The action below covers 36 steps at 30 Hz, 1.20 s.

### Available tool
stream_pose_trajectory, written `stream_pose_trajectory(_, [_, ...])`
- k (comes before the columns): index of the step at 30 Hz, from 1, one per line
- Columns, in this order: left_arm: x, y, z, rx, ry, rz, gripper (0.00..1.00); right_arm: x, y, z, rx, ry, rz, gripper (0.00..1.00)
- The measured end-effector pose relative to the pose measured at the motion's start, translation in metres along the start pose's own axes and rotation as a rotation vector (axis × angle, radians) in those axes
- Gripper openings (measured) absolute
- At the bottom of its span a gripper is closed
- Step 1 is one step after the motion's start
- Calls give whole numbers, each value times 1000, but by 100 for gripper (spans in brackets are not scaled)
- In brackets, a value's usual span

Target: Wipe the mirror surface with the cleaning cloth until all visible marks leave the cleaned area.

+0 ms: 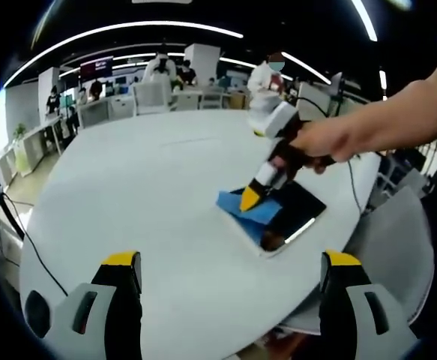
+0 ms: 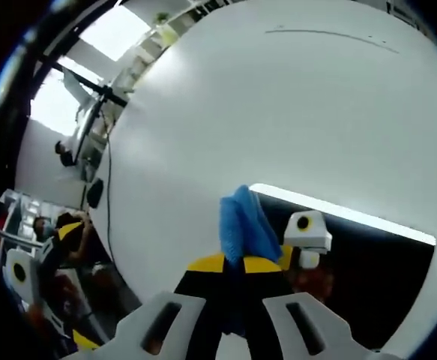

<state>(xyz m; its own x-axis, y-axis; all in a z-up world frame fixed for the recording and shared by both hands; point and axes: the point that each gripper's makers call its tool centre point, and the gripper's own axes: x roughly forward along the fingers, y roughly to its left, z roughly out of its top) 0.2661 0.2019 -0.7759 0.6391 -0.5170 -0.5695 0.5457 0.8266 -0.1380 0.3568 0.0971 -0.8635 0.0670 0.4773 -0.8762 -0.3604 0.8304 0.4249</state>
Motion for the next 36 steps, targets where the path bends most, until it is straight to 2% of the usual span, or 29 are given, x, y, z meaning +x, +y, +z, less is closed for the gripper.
stream_pose_trajectory(5, [-1,-1,-1,0,1,1,100,1,2,-7,-1,26,10,1])
stream_pose_trajectory(24, [-6,-2,-1,3,-3,8,100,-1,1,-8,18,18,13,1])
stream_pose_trajectory(30, [-8,-1,-1,2,-7,12,100,-8,-6,-10,76,5,27,1])
stream_pose_trajectory(36, [-7,-2,-1,0,-10,9,100,-12,-13,-11,96,-2,29,1])
